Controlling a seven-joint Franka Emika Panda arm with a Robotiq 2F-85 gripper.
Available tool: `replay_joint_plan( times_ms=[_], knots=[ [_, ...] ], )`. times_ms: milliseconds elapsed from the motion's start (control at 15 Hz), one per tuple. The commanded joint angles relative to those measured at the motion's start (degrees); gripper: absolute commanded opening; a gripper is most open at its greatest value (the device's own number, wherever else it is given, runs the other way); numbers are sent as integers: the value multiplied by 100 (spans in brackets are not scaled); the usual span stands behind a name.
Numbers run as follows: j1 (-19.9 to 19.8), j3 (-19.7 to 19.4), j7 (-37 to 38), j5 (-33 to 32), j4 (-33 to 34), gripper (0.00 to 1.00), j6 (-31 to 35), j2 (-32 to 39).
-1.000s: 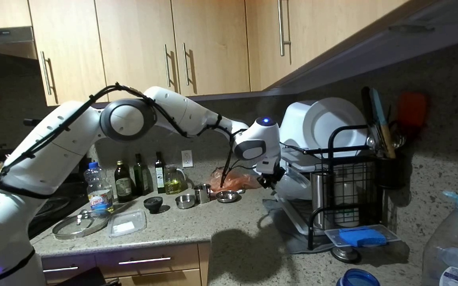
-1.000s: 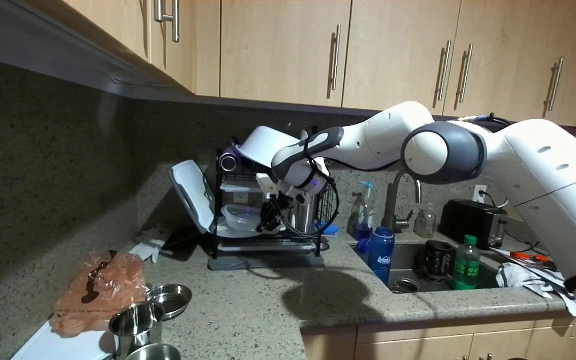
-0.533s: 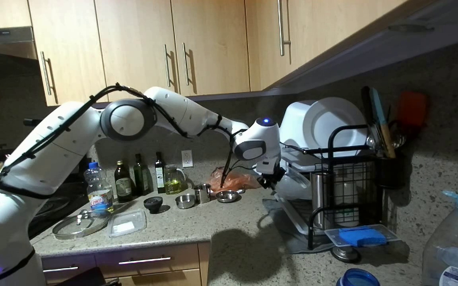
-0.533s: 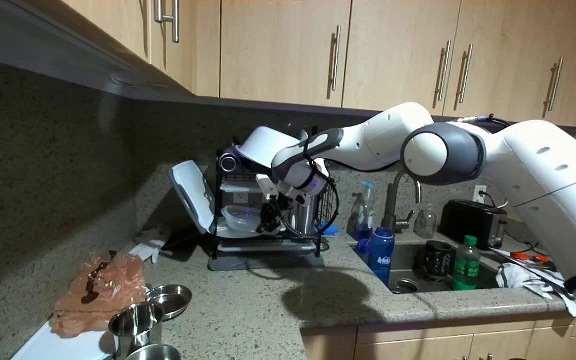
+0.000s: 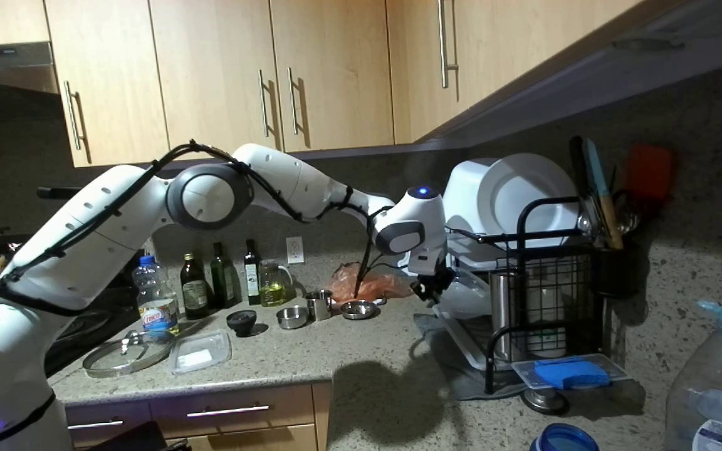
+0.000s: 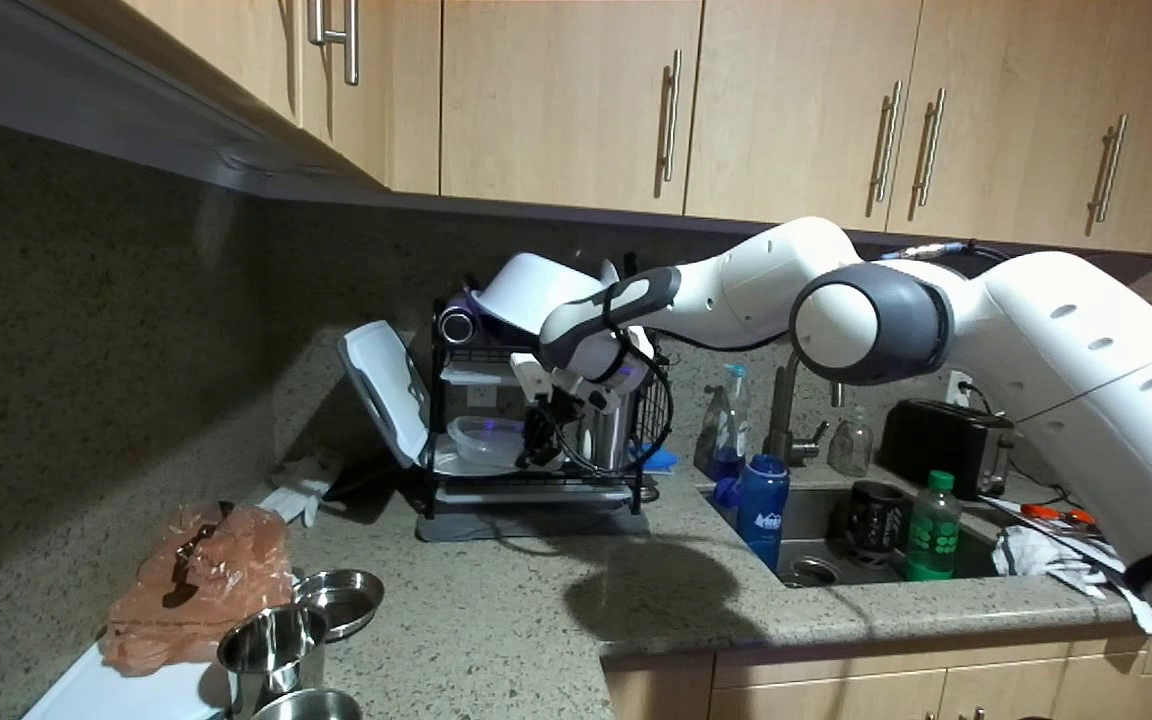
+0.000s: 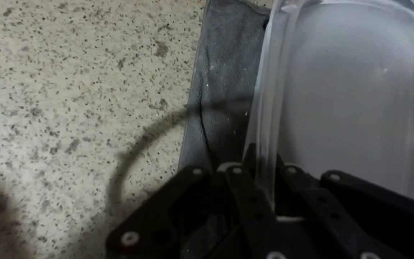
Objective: Put the container on the drying rack.
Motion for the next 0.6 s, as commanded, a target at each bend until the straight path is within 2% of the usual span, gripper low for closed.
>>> replay_joint_plan(
  times_ms=[0, 533],
  knots=[
    [82, -117, 659, -371, 553, 1, -400, 222],
    [78, -79, 1089, -678, 1067, 1, -447, 453]
  ],
)
